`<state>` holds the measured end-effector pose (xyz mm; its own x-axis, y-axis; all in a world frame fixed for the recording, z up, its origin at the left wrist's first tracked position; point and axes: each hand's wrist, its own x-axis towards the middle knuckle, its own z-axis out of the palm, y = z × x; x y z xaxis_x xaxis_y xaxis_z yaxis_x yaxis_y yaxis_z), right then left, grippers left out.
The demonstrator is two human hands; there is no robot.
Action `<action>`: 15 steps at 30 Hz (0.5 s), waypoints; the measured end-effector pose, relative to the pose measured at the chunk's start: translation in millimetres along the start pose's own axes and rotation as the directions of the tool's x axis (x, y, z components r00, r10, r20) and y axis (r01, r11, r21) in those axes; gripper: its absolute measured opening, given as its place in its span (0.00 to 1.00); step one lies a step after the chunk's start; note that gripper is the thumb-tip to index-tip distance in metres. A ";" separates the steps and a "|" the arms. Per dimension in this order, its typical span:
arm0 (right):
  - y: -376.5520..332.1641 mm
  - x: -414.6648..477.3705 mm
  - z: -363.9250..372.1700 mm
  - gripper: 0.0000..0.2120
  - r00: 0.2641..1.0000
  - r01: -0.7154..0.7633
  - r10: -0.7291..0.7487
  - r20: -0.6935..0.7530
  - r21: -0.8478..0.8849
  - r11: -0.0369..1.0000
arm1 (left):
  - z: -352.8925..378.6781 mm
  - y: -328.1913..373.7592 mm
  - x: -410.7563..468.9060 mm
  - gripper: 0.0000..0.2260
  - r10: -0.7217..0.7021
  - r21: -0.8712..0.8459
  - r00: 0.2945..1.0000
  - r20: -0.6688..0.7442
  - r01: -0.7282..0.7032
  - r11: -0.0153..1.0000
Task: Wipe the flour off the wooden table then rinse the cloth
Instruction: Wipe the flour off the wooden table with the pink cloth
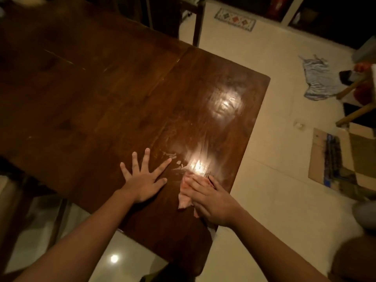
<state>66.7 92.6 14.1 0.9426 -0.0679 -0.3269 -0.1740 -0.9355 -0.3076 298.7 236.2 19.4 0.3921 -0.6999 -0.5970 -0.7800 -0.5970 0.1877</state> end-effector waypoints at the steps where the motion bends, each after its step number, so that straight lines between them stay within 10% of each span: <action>1: 16.4 1.1 -6.8 0.25 0.998 0.052 -0.052 0.018 -0.017 0.998 | -2.5 4.6 8.6 0.26 0.002 0.016 0.999 -0.034 -0.001 1.000; 8: 158.1 36.0 -61.4 0.23 0.969 -0.230 0.226 -0.098 -0.040 0.972 | -31.4 53.9 73.7 0.23 -0.086 -0.042 0.991 -0.099 0.082 0.996; 12: 233.3 60.6 -95.4 0.23 0.804 -0.524 0.555 -0.212 0.188 0.831 | -40.1 57.6 75.7 0.23 -0.114 -0.070 0.993 -0.030 0.111 0.991; 15: 237.4 61.5 -94.2 0.24 0.885 -0.324 0.352 -0.304 0.141 0.936 | -44.7 66.5 77.2 0.24 -0.152 -0.100 0.988 0.004 0.152 0.983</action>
<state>110.2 -166.2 5.1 0.8598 -0.4947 -0.1263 -0.5080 -0.8043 -0.3083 298.9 124.9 20.7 0.5042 -0.5993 -0.6218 -0.6586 -0.7326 0.1721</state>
